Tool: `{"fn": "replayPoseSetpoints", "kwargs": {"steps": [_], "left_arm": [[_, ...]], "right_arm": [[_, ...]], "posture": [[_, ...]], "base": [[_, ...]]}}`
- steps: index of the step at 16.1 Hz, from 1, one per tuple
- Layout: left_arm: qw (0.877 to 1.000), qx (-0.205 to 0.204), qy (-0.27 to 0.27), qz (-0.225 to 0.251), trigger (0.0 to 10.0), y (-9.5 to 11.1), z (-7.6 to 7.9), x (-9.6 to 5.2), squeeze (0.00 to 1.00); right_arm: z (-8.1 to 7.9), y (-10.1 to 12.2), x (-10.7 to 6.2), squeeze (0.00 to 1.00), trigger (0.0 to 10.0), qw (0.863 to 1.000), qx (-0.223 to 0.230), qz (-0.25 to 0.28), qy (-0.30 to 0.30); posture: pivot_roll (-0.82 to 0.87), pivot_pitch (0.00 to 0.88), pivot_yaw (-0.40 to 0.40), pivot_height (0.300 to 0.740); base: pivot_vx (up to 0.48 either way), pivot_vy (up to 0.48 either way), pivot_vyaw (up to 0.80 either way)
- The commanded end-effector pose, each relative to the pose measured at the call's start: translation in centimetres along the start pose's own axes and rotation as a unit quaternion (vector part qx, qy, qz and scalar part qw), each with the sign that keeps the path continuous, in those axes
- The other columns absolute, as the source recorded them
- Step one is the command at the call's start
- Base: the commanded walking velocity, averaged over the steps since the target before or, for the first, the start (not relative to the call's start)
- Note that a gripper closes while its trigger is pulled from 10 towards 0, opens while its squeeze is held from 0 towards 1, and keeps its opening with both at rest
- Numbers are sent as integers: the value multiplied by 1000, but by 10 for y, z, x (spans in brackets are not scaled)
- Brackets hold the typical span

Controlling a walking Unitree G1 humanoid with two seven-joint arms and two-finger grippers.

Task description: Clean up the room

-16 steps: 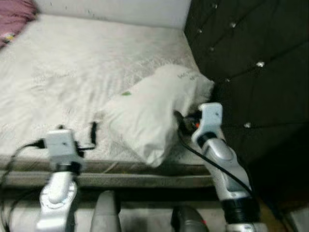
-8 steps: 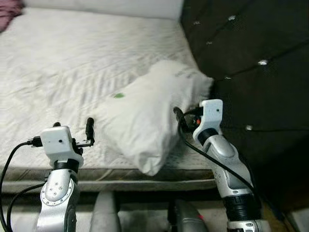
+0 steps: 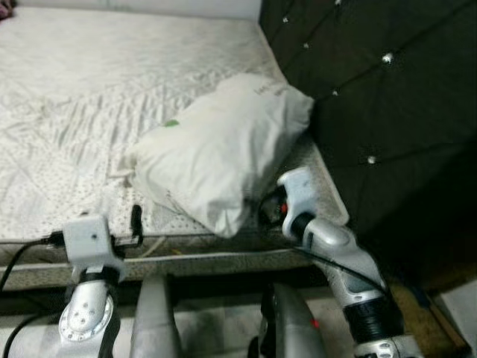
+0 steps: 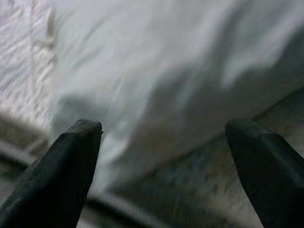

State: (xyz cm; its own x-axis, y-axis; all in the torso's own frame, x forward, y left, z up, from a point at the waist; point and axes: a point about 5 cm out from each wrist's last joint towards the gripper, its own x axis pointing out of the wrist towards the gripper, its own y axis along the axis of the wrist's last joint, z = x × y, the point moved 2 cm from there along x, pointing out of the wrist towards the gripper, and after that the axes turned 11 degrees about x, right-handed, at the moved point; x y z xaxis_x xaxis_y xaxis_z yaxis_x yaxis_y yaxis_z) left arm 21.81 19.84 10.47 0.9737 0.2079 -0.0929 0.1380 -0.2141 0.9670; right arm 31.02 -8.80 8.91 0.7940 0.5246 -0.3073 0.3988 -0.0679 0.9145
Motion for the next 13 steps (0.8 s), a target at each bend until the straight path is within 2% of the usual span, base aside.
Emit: {"fn": "replayPoseSetpoints", "kwargs": {"steps": [1, 5, 8, 11, 12, 13], "left_arm": [[1000, 9, 12, 1, 10000, 5, -3, -4, 0], [1000, 10, 10, -10, 10000, 6, -2, -19, 0], [1000, 14, 8, -20, 10000, 8, -2, -29, 0], [1000, 15, 6, -23, 10000, 10, -2, -31, 0], [1000, 24, 12, -15, 10000, 14, -3, -29, 0], [1000, 16, 12, -16, 10000, 15, -3, -28, 0]], "right_arm": [[-6, 2, 3, 0, 10000, 999, -9, -15, 29], [-25, -7, 7, 0, 10000, 994, -21, -50, 91], [-33, -8, 18, 0, 10000, 994, -6, -50, 93], [-34, -9, 21, 0, 10000, 995, -6, -53, 89], [-31, -7, 25, 0, 10000, 996, 0, -45, 76], [-31, -6, 25, 0, 10000, 996, 3, -42, 73]], "posture": [[39, 105, -105, 572], [70, 133, -118, 572], [97, 156, -117, 537], [104, 162, -114, 501], [106, 164, -110, 501], [105, 163, -110, 501]], "base": [[0, 0, 0], [0, 0, 0], [0, 0, 0], [0, 0, 0], [0, 0, 0], [0, 0, 0]]}}
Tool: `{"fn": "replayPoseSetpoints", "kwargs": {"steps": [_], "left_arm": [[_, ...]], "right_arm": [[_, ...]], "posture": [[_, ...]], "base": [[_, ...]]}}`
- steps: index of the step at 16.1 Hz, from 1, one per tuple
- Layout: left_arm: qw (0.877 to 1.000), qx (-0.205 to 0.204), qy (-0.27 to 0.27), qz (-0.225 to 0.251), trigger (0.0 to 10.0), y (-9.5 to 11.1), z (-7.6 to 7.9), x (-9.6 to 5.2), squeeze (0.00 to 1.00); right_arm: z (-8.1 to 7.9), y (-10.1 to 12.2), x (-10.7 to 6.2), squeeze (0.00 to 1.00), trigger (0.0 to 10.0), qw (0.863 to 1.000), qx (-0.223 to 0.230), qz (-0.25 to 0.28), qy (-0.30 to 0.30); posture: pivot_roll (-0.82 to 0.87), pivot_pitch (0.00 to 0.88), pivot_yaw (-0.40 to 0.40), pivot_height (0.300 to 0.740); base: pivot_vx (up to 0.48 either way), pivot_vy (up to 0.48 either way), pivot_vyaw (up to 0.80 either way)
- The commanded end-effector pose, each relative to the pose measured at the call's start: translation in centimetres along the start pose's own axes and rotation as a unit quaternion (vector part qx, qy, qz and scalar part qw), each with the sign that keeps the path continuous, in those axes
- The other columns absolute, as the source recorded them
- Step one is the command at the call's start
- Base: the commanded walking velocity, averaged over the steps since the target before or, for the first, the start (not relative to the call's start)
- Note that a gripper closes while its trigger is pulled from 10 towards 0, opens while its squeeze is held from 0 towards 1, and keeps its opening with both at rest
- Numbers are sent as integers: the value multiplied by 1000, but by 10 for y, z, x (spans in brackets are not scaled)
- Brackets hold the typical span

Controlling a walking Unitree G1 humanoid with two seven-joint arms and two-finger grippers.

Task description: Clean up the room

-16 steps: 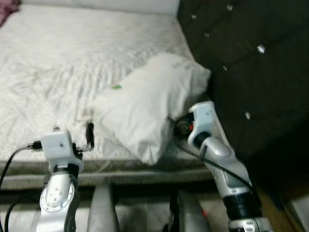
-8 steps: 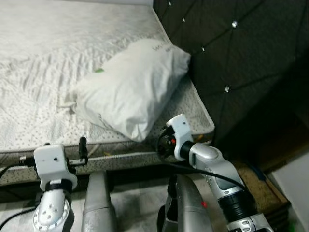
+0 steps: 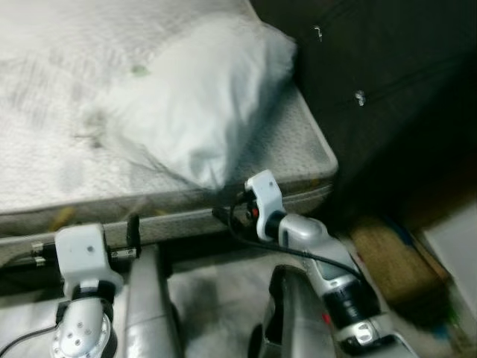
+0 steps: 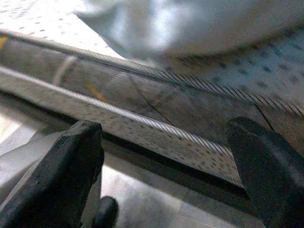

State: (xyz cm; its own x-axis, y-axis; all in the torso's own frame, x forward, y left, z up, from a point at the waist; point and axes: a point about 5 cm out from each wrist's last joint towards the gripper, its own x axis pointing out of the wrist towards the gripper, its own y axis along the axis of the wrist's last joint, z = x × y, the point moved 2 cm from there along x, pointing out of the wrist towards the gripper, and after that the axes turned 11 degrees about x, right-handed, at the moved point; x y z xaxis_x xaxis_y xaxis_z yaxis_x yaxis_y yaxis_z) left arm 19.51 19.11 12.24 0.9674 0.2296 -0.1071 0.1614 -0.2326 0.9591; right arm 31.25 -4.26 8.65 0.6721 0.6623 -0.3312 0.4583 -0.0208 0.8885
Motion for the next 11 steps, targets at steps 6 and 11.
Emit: {"fn": "replayPoseSetpoints", "kwargs": {"steps": [6, 11], "left_arm": [[999, -20, -20, 17, 10000, 9, 5, 4, 0], [999, -22, -23, 24, 10000, 11, 6, 10, 0]], "right_arm": [[16, 5, -5, 0, 10000, 998, 16, 41, -51], [20, 20, -5, 0, 10000, 993, 28, 95, -68]], "posture": [[86, 162, -105, 501], [85, 147, -99, 501]], "base": [[0, 0, 0], [0, 0, 0]]}}
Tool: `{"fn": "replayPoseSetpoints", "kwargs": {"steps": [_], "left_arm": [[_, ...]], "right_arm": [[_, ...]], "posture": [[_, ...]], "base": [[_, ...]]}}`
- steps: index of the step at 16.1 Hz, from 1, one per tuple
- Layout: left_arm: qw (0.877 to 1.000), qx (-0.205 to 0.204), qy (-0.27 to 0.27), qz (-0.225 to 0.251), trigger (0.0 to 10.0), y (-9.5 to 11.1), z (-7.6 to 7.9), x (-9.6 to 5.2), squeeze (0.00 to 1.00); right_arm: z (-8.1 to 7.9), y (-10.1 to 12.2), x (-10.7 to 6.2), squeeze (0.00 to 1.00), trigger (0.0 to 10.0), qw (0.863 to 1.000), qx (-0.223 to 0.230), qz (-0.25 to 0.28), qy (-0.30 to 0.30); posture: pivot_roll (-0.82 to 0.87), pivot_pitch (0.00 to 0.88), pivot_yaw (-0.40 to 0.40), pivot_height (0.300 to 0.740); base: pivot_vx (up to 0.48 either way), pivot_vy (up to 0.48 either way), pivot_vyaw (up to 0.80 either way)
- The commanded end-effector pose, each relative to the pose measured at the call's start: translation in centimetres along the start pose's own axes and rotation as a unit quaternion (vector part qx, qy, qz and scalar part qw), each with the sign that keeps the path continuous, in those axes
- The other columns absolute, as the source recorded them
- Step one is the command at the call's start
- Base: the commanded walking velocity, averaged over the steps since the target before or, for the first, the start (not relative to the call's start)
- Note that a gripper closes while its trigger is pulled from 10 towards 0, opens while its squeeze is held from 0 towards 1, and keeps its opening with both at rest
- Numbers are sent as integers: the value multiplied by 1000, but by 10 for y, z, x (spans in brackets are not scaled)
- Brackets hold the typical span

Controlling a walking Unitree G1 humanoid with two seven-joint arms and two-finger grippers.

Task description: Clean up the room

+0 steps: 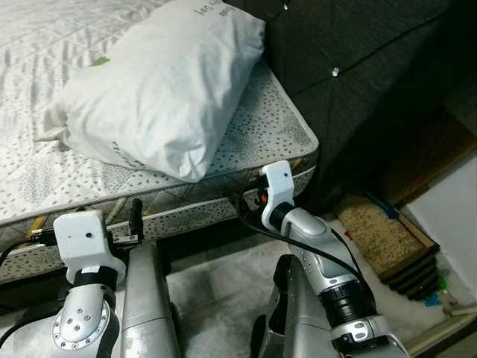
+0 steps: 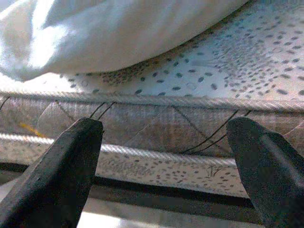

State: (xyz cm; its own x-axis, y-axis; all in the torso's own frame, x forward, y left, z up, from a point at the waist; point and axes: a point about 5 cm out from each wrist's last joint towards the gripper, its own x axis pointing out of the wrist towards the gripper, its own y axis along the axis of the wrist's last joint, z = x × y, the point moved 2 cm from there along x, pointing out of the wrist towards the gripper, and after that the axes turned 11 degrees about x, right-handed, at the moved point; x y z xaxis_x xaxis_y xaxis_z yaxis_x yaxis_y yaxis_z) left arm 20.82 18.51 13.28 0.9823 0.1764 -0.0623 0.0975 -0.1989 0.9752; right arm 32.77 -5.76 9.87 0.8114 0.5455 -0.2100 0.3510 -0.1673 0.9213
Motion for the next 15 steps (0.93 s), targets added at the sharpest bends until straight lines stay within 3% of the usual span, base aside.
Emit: {"fn": "replayPoseSetpoints", "kwargs": {"steps": [1, 4, 6, 11, 15], "left_arm": [[1000, 2, -2, -6, 10000, -2, 1, 0, 0], [1000, 1, -7, -6, 10000, -3, 2, 2, 0], [1000, 5, -7, -5, 10000, -3, 1, 3, 0], [1000, 7, -9, 1, 10000, -2, 2, 5, 0], [1000, 4, 1, -6, 10000, -4, 2, 7, 0]], "right_arm": [[3, 3, -1, 0, 10000, 1000, 5, 7, -2], [-2, 6, -1, 0, 10000, 999, -12, 19, 26], [-1, 7, 0, 0, 10000, 999, -6, 24, 21], [1, 15, 0, 0, 10000, 999, 9, 49, 19], [-3, 18, 0, 0, 10000, 998, -7, 60, 35]], "posture": [[85, 145, -98, 501], [86, 138, -98, 501], [87, 135, -97, 501], [86, 128, -97, 501], [88, 122, -99, 501]], "base": [[0, 0, 0], [0, 0, 265], [302, 0, 647], [415, 0, 0], [266, 0, 178]]}}
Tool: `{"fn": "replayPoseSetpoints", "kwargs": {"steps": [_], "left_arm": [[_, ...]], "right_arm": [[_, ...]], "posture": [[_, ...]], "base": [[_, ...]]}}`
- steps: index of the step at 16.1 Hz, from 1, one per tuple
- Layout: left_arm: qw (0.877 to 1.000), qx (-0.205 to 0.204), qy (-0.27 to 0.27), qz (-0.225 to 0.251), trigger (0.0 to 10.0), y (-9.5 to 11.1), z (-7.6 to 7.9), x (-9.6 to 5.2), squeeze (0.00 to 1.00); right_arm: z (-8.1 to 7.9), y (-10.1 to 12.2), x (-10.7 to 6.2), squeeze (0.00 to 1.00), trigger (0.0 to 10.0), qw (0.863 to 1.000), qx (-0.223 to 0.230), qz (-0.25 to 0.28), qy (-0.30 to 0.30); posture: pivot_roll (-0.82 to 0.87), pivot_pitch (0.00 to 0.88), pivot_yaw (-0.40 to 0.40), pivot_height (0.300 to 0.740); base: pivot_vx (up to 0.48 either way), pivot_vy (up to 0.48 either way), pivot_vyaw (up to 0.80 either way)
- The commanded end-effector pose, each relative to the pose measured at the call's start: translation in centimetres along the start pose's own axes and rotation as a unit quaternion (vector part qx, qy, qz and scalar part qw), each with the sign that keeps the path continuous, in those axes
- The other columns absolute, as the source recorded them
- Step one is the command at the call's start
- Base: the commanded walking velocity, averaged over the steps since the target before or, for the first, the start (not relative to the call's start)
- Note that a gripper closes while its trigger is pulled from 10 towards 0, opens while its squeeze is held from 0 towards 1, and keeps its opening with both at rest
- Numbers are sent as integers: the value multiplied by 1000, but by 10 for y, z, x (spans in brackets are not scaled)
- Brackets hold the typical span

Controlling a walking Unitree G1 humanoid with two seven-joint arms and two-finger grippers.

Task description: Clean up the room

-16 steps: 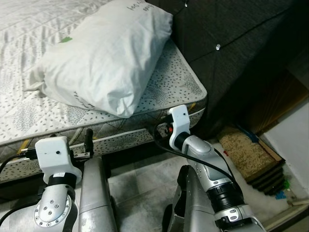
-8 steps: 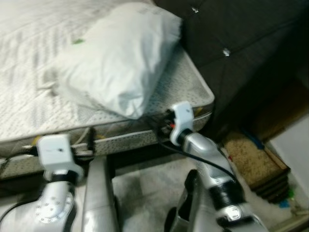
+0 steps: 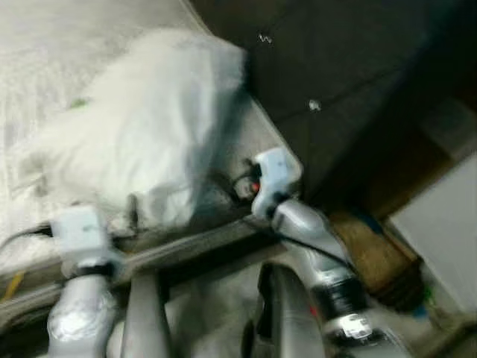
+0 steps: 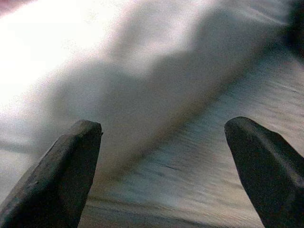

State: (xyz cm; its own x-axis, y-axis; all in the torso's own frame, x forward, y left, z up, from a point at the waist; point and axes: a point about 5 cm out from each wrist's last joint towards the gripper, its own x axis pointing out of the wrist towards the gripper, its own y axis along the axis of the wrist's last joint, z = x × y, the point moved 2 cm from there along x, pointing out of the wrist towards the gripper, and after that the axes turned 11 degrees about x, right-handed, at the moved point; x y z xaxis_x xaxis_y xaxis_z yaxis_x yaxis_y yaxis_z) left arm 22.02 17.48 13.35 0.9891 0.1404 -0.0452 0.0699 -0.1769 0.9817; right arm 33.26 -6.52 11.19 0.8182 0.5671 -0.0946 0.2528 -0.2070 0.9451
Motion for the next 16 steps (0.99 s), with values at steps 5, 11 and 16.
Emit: {"fn": "replayPoseSetpoints", "kwargs": {"steps": [5, 11, 16], "left_arm": [[999, 21, 15, -31, 10000, -12, -9, -4, 0], [997, 34, 2, -72, 10000, -24, -10, -14, 0], [992, 36, -33, -114, 10000, -34, -10, -35, 0]], "right_arm": [[-5, -4, 3, 0, 10000, 1000, 3, -17, 23], [-10, -13, 6, 0, 10000, 991, -5, -89, 102], [-39, -11, 18, 0, 10000, 979, 22, -109, 173]], "posture": [[96, 115, -99, 501], [109, 110, -89, 501], [136, 121, -79, 501]], "base": [[0, 0, 462], [0, 0, 0], [0, 0, 0]]}}
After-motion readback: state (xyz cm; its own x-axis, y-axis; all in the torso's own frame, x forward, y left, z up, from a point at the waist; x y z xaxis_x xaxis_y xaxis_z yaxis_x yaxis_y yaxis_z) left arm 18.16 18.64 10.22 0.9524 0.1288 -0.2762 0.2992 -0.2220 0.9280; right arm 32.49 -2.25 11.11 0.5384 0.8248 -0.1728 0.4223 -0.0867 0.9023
